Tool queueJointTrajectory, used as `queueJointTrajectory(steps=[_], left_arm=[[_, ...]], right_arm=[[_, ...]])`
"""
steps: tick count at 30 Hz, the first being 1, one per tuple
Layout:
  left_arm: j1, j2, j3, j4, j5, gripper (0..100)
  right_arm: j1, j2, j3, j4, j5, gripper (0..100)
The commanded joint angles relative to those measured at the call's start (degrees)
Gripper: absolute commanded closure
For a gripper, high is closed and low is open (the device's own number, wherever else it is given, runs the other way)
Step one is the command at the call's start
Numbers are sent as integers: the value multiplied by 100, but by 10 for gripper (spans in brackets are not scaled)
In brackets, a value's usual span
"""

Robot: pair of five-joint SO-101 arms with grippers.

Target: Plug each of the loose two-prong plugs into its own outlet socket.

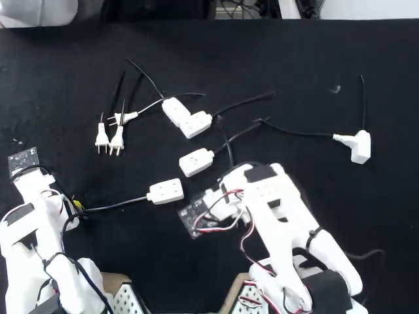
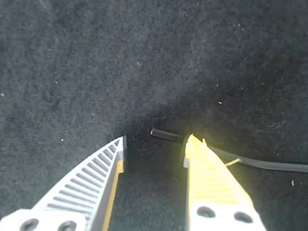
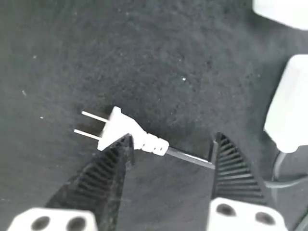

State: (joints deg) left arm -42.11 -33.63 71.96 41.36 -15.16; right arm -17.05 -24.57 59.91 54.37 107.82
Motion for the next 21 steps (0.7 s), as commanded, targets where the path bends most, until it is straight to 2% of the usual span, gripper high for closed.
queueJointTrajectory(steps=[1, 6, 11, 15, 21], left_arm=[[-154, -9, 66, -149, 26, 802], [-154, -9, 66, -149, 26, 802], [-154, -9, 66, -149, 26, 802], [-154, -9, 66, -149, 26, 802], [-154, -9, 66, -149, 26, 802]], right_arm=[[-62, -127, 13, -26, 185, 745], [26, -303, -268, 360, 79, 745], [123, -927, -778, 1257, -35, 745], [97, -1130, -602, 2066, 730, 745], [369, -1130, -505, 1776, 1451, 745]])
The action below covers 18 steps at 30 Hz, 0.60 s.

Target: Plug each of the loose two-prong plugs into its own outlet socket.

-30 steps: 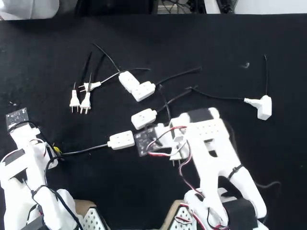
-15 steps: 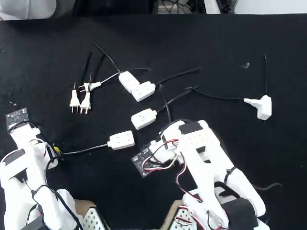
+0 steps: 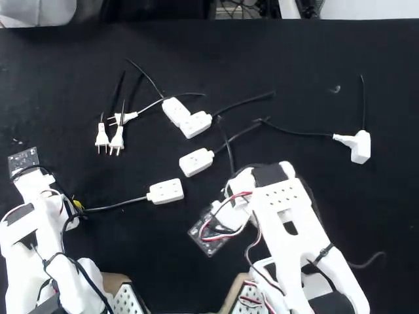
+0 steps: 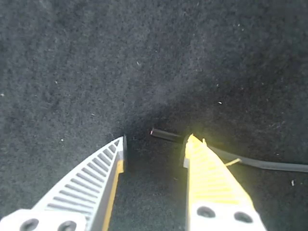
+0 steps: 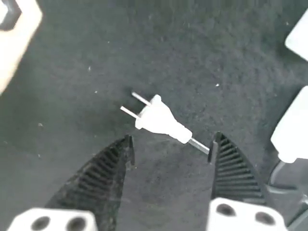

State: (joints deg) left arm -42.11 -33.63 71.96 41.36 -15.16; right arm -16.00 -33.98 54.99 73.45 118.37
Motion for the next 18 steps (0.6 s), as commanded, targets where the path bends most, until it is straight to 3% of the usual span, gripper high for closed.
queueJointTrajectory(steps=[1, 6, 10, 18], left_arm=[[-154, -9, 66, -149, 26, 802], [-154, -9, 66, -149, 26, 802], [-154, -9, 66, -149, 26, 802], [-154, -9, 66, -149, 26, 802]], right_arm=[[325, -180, -4, -141, 598, 746], [431, -180, 382, -158, 1336, 787], [431, -189, 681, -396, 1407, 786], [448, -180, 1851, -2848, 1240, 776]])
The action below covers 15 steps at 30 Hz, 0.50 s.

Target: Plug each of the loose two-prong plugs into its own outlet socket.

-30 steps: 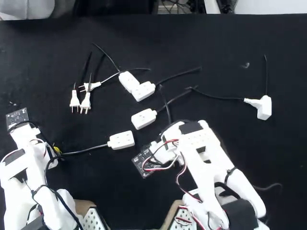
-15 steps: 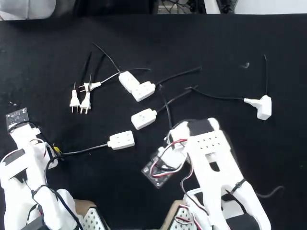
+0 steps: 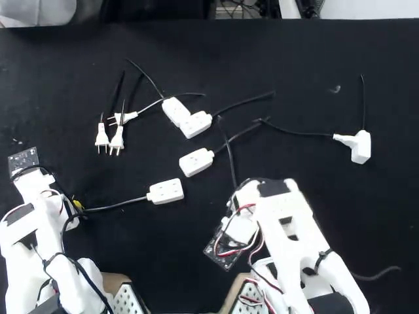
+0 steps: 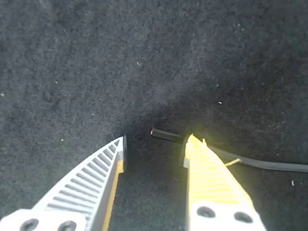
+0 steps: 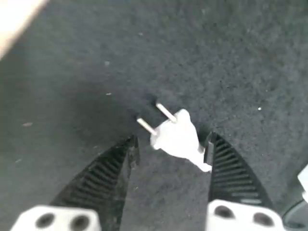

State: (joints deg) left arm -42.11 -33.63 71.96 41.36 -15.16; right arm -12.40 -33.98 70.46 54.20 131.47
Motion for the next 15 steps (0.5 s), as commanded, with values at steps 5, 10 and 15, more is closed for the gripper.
queueJointTrajectory(steps=[5, 10, 15], left_arm=[[-154, -9, 66, -149, 26, 802], [-154, -9, 66, -149, 26, 802], [-154, -9, 66, -149, 26, 802]], right_arm=[[70, -198, 602, -1442, -237, 809], [-176, -224, 163, -949, -1626, 975], [-782, -224, -813, 404, -3042, 988]])
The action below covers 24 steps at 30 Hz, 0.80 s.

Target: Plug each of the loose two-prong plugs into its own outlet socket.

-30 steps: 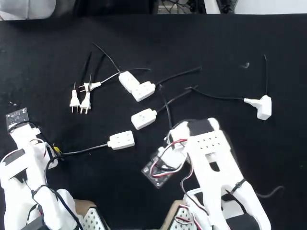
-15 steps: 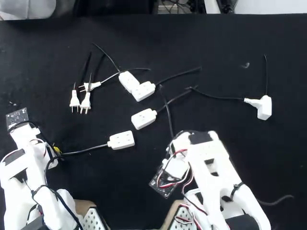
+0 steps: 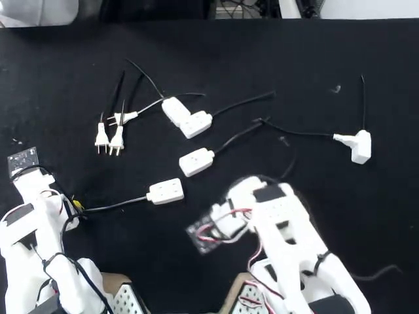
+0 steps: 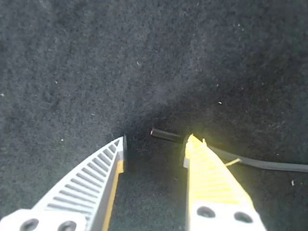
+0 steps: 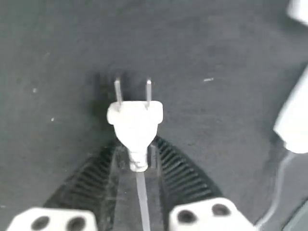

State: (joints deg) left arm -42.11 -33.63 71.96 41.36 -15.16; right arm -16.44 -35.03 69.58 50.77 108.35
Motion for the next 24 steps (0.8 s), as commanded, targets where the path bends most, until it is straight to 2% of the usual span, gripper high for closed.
queueJointTrajectory(steps=[1, 3, 5, 8, 10, 13, 17, 18, 24], left_arm=[[-154, -9, 66, -149, 26, 802], [-154, -9, 66, -149, 26, 802], [-154, -9, 66, -149, 26, 802], [-154, -9, 66, -149, 26, 802], [-154, -9, 66, -141, 26, 802], [-154, -9, 66, -141, 26, 802], [-154, -9, 66, -141, 26, 802], [-154, -9, 66, -141, 26, 802], [-154, -9, 66, -141, 26, 802]], right_arm=[[-598, -119, -936, 1037, -1029, 988], [-1046, -110, -1253, 1442, -1864, 988], [-1503, -75, -1314, 1310, -2875, 988], [-1934, -75, -804, 158, -4378, 988], [-1996, -75, -365, -651, -5125, 987], [-2048, -75, -4, -967, -5591, 941], [-2040, -75, -119, -79, -6119, 774], [-2048, -75, -154, 79, -6180, 770], [-2031, -48, -620, 431, -6479, 892]])
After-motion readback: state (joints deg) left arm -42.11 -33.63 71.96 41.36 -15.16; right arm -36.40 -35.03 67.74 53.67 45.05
